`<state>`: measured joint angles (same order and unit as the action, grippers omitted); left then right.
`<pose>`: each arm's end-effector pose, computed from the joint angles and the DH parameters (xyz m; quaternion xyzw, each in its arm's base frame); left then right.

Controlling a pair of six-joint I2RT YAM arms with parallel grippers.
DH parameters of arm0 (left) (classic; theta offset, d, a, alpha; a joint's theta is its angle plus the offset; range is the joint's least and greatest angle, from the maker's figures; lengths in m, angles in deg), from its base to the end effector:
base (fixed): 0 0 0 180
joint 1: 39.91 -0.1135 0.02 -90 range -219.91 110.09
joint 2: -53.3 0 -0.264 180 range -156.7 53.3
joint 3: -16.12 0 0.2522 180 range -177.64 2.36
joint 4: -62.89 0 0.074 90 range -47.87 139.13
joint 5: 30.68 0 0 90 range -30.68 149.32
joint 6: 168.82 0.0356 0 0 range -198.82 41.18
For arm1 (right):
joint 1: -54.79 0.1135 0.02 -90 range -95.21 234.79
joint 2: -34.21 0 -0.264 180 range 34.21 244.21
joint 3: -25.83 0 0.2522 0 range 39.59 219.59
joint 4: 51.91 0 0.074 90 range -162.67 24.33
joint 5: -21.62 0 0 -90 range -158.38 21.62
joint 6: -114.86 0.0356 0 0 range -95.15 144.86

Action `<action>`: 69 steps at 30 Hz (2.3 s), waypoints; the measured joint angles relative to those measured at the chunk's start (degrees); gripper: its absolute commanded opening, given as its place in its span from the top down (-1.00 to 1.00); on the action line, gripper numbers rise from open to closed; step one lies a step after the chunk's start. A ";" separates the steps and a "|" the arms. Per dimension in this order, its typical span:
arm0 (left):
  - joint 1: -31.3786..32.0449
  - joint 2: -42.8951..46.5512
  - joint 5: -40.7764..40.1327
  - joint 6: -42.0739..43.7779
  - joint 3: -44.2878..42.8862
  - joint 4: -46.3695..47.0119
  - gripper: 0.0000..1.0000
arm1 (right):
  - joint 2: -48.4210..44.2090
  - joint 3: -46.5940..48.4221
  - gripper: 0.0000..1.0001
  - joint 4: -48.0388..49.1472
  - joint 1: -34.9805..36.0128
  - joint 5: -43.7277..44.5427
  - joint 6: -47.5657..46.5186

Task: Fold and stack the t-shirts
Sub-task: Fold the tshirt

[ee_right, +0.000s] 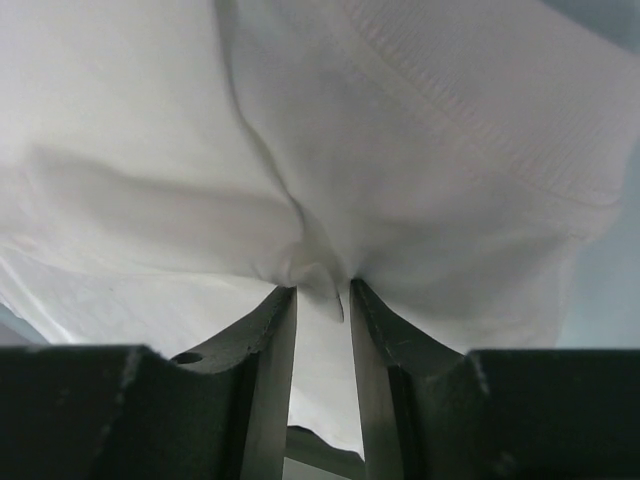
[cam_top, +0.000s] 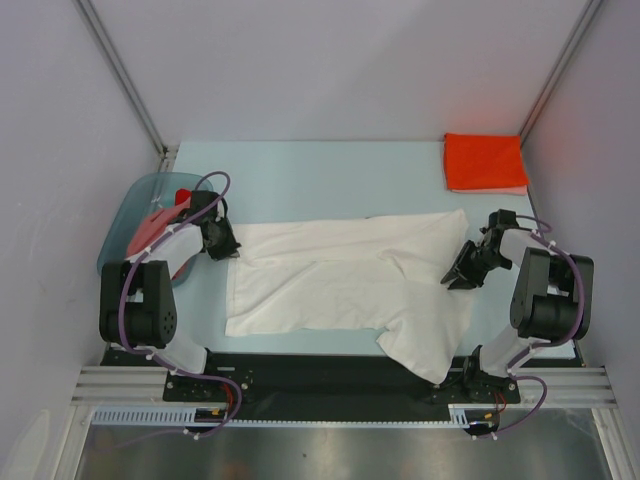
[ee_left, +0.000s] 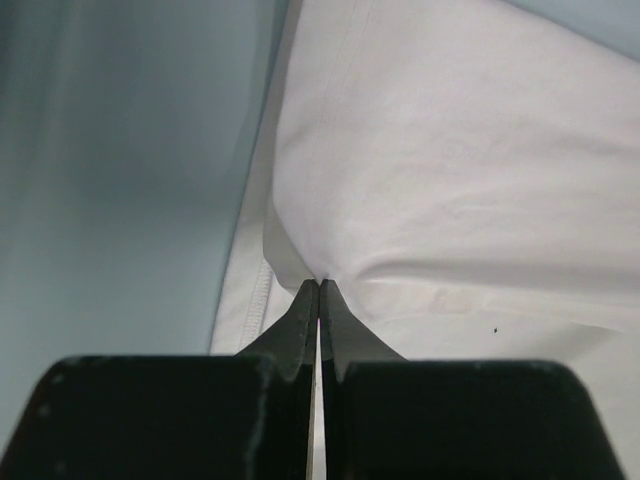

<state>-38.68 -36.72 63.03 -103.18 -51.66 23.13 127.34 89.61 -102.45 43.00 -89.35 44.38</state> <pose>0.3048 -0.0088 0.1853 -0.1868 0.9517 -0.0842 0.2288 0.2699 -0.0433 0.1479 0.2489 0.9475 0.1867 0.0742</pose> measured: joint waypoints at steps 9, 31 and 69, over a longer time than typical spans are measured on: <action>0.00 -0.02 1.27 0.81 -0.76 -0.66 0.99 | 1.05 0.61 1.00 0.17 -0.20 -1.20 1.07; -3.85 -34.73 16.39 -0.85 -76.65 7.19 0.99 | 35.98 83.14 1.00 24.59 0.87 -12.02 34.27; -10.27 -18.05 28.48 -29.64 -75.76 50.64 0.99 | 19.76 87.36 1.00 61.11 -5.29 -3.52 51.49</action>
<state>-48.95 -54.78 91.50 -132.81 -127.41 73.77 147.09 176.97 -41.34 37.71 -92.87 95.88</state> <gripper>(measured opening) 0.006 0.013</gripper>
